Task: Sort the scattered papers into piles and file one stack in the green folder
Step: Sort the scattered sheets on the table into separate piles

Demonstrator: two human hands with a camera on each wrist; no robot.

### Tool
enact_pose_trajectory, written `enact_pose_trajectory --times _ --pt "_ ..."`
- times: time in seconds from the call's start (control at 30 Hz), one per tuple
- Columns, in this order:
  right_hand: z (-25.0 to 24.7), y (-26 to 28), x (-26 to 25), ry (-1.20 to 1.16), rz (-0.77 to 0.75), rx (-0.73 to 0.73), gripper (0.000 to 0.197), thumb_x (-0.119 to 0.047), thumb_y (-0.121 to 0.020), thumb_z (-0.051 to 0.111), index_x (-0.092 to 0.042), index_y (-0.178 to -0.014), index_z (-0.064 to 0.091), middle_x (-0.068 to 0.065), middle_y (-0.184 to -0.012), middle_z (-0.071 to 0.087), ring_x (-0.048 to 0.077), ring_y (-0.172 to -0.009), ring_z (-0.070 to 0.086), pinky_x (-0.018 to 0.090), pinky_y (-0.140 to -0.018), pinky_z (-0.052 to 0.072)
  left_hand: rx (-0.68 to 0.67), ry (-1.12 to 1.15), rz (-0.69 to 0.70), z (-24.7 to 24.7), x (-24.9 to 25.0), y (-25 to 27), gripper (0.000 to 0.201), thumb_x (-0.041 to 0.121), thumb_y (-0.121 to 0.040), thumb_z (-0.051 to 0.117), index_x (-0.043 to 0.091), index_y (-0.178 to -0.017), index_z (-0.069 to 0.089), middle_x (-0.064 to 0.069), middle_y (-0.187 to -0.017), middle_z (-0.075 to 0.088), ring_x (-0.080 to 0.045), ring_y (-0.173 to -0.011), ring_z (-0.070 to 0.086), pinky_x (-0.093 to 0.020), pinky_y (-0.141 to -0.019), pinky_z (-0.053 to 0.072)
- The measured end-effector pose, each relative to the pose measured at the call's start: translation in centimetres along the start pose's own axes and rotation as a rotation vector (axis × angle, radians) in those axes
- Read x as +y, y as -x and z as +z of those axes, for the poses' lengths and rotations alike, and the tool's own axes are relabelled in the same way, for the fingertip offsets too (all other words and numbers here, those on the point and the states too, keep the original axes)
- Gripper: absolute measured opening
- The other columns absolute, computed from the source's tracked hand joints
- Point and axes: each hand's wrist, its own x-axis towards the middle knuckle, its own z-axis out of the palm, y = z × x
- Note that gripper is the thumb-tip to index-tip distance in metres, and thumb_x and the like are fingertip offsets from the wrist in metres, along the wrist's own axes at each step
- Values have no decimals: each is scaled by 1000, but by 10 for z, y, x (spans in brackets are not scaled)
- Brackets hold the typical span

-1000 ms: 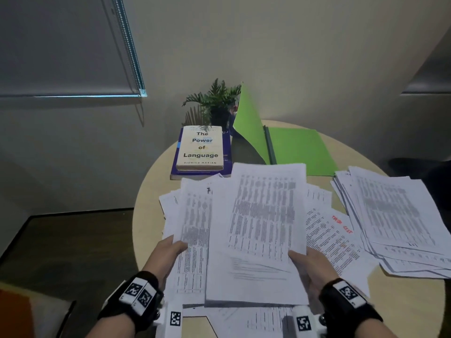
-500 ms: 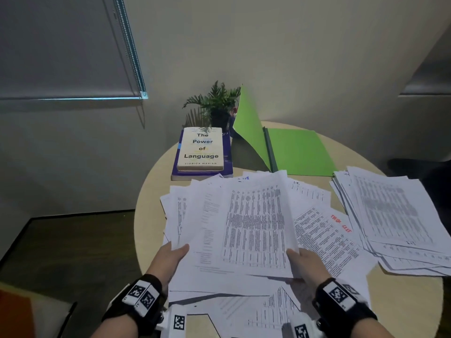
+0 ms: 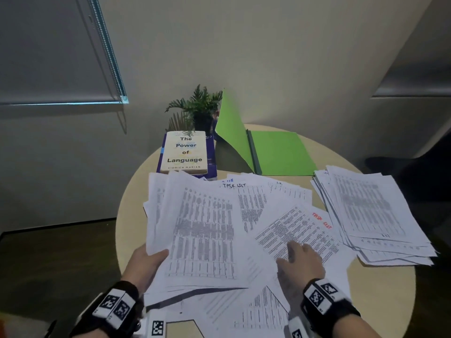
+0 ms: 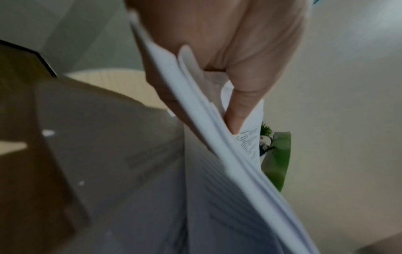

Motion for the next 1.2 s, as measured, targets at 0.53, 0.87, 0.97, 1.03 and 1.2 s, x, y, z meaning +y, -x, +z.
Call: enact_pose_trajectory --times 0.53,0.87,0.97,1.03,1.2 --pt "-16 -6 38 -452 527 86 103 -19 -68 82 3 -143 16 24 -110 56 38 -100 57 44 -81 53 -3 58 -32 -8 -1 0 38 -5 -90 53 -6 -128 49 -25 -112 64 -40 -104 62 -47 -98 43" --pt "-22 8 32 -716 281 137 19 -4 -79 57 -3 -98 59 17 -87 63 29 -73 56 26 -59 45 20 130 -62 0 0 0 42 -11 -90 49 -11 -132 44 -29 -123 57 -38 -106 57 -41 -96 40" --pt "-39 11 27 -690 177 263 15 -4 -89 54 -9 -102 58 13 -84 57 24 -66 50 23 -51 35 19 128 -77 1 -1 -2 42 -11 -90 49 -12 -131 44 -26 -115 59 -36 -102 56 -41 -97 40" --pt "-51 10 29 -683 137 341 11 -6 -90 55 -2 -98 61 13 -77 56 22 -61 47 24 -50 34 13 137 -84 1 -3 -4 40 -12 -90 48 -12 -130 44 -23 -112 58 -35 -101 56 -40 -95 40" --pt "-84 1 37 -651 123 421 14 -13 -87 61 -2 -93 67 17 -74 60 28 -66 52 29 -58 36 40 132 -93 -1 -11 -13 44 -13 -90 47 -11 -133 42 -26 -125 55 -41 -113 54 -46 -106 35"
